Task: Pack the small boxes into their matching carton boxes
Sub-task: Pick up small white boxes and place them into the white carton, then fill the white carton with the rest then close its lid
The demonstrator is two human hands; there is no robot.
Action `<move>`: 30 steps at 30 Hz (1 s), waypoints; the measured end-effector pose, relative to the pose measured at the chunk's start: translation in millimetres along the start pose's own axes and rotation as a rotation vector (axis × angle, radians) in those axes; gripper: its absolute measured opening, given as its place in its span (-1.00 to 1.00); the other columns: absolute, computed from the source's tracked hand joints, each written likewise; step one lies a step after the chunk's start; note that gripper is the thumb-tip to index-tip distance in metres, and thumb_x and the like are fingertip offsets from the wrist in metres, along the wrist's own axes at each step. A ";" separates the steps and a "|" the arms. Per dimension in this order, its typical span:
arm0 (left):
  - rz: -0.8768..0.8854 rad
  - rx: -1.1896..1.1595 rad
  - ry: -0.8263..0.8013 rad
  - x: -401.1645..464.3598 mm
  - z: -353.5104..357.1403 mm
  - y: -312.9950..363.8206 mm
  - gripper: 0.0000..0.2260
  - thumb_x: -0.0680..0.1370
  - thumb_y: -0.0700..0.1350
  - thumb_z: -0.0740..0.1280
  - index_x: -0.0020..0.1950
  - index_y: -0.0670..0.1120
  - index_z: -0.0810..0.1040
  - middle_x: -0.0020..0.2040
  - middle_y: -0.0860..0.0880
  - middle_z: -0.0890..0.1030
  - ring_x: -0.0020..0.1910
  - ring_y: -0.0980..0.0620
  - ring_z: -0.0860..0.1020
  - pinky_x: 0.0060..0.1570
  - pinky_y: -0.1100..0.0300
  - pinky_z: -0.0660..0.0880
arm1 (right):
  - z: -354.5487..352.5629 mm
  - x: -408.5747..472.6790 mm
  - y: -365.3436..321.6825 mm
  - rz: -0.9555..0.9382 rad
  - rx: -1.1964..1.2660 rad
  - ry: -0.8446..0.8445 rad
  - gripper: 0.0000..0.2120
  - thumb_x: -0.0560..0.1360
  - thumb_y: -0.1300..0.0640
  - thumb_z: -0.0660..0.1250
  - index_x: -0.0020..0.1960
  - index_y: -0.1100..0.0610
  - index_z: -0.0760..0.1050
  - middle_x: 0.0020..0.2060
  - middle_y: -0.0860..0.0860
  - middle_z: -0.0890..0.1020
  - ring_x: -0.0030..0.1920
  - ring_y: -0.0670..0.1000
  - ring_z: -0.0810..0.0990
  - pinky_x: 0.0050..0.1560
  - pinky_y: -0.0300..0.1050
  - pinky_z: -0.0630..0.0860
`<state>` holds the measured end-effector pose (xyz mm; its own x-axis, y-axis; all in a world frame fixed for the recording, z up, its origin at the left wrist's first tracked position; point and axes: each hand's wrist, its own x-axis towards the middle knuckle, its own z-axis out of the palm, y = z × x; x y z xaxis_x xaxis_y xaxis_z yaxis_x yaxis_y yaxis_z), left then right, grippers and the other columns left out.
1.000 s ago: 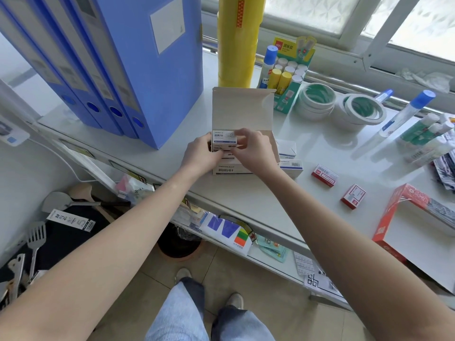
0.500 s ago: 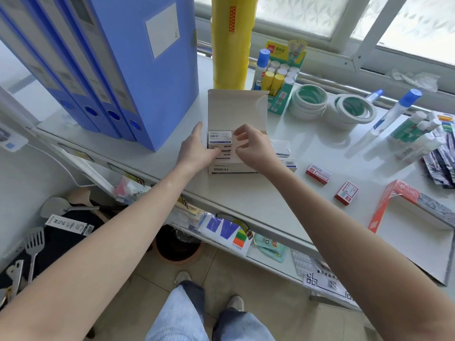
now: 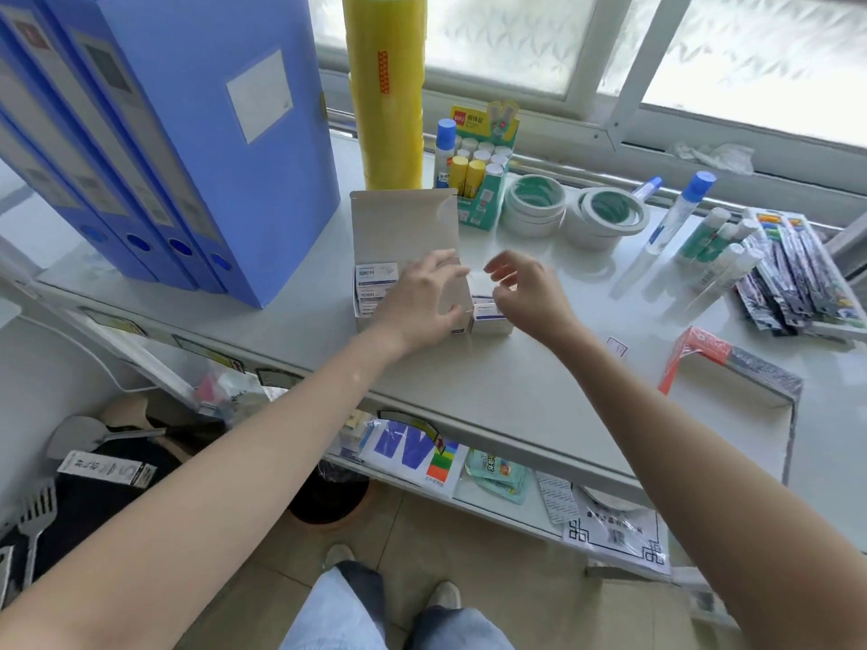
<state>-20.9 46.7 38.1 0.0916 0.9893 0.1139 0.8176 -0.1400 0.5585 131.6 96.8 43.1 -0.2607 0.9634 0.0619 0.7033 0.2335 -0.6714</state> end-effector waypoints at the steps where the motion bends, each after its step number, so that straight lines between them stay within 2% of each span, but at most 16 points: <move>1: 0.019 0.043 -0.029 -0.2 7.1 2.2 -0.56 0.50 -0.12 0.31 0.38 -0.09 0.40 0.45 -0.09 0.33 0.44 -0.09 0.26 0.41 0.04 0.23 | 0.3 -4.4 7.4 0.011 -0.013 -0.032 -0.70 0.38 0.36 0.22 0.09 0.22 0.52 0.02 0.16 0.61 -0.08 0.01 0.49 -0.04 -0.22 0.38; 3: 0.037 0.109 -0.065 -0.2 19.2 6.1 -0.56 0.50 -0.10 0.30 0.39 -0.09 0.39 0.45 -0.09 0.33 0.44 -0.08 0.25 0.42 0.03 0.23 | 2.9 -11.8 21.5 0.028 -0.044 -0.088 -0.69 0.39 0.31 0.27 0.12 0.21 0.49 0.06 0.16 0.58 0.00 0.05 0.50 0.00 -0.19 0.38; 6: 0.038 0.146 -0.072 0.5 30.5 11.3 -0.55 0.49 -0.10 0.30 0.38 -0.08 0.39 0.44 -0.09 0.33 0.44 -0.07 0.24 0.39 0.02 0.26 | 8.7 -19.0 38.1 0.030 -0.087 -0.128 -0.68 0.39 0.28 0.32 0.14 0.18 0.48 0.07 0.17 0.52 0.10 0.15 0.51 0.12 -0.06 0.44; 13: 0.021 0.168 0.064 4.7 39.1 14.1 -0.61 0.48 -0.08 0.30 0.30 -0.07 0.46 0.38 -0.10 0.39 0.42 -0.09 0.25 0.36 -0.03 0.27 | 4.9 -27.7 48.9 0.055 -0.081 -0.054 -0.72 0.38 0.25 0.33 0.09 0.16 0.53 0.00 0.15 0.55 -0.04 0.18 0.57 0.06 -0.01 0.51; 18: 0.011 0.132 0.119 9.6 37.6 25.7 -0.61 0.53 0.00 0.26 0.34 -0.06 0.43 0.35 -0.06 0.44 0.34 -0.07 0.33 0.26 0.05 0.30 | -10.6 -35.9 51.3 0.015 -0.075 0.108 -0.73 0.42 0.30 0.30 0.11 0.19 0.54 0.03 0.15 0.55 -0.12 0.18 0.61 -0.02 -0.02 0.49; 21: -0.057 -0.027 0.097 13.6 34.3 37.0 -0.57 0.56 0.07 0.22 0.38 -0.08 0.38 0.28 -0.07 0.52 0.17 -0.11 0.51 0.12 0.04 0.41 | -24.7 -42.2 50.2 -0.062 -0.069 0.158 -0.74 0.41 0.32 0.32 0.09 0.18 0.54 0.03 0.12 0.52 -0.19 0.12 0.64 -0.08 -0.03 0.49; 24: -0.129 -0.336 -0.050 18.0 32.6 49.8 -0.43 0.53 0.15 0.25 0.46 -0.07 0.25 0.29 -0.09 0.53 -0.07 -0.03 0.64 -0.07 0.13 0.56 | -35.3 -49.5 50.0 -0.157 -0.074 0.198 -0.76 0.39 0.37 0.33 0.03 0.19 0.50 -0.01 0.11 0.50 -0.18 0.08 0.64 -0.15 0.00 0.55; 25: -0.138 -0.426 -0.113 18.3 33.2 54.0 -0.38 0.51 0.13 0.29 0.48 -0.07 0.20 0.32 -0.11 0.51 -0.07 -0.01 0.64 -0.07 0.13 0.59 | -37.6 -51.0 50.1 -0.185 -0.079 0.211 -0.76 0.39 0.38 0.33 0.02 0.19 0.49 -0.01 0.11 0.49 -0.16 0.09 0.64 -0.17 0.02 0.56; 26: -0.132 -0.457 -0.156 19.1 34.8 56.3 -0.34 0.49 0.12 0.33 0.50 -0.07 0.18 0.33 -0.12 0.49 0.00 -0.02 0.63 0.01 0.08 0.59 | -39.2 -51.9 50.9 -0.205 -0.088 0.223 -0.76 0.38 0.39 0.33 0.02 0.19 0.48 -0.01 0.11 0.49 -0.15 0.10 0.63 -0.18 0.04 0.56; 28: -0.115 -0.423 -0.166 20.4 38.2 57.6 -0.34 0.46 0.10 0.38 0.48 -0.08 0.24 0.30 -0.13 0.52 0.16 -0.04 0.58 0.18 0.02 0.52 | -41.6 -52.4 53.7 -0.222 -0.100 0.232 -0.74 0.36 0.40 0.33 0.01 0.19 0.47 -0.02 0.12 0.47 -0.16 0.14 0.60 -0.20 0.11 0.56; 30: -0.111 -0.466 -0.138 20.6 40.0 57.8 -0.41 0.44 0.02 0.43 0.42 -0.08 0.34 0.24 -0.12 0.55 0.17 -0.04 0.58 0.18 0.08 0.52 | -43.1 -52.1 57.7 -0.209 -0.065 0.211 -0.70 0.35 0.41 0.33 0.04 0.20 0.46 0.00 0.13 0.44 -0.15 0.16 0.57 -0.17 0.13 0.56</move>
<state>51.1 60.6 39.9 0.1183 0.9912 -0.0595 0.4889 -0.0059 0.8723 214.3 65.8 32.9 -0.2661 0.8979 0.3507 0.6914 0.4313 -0.5796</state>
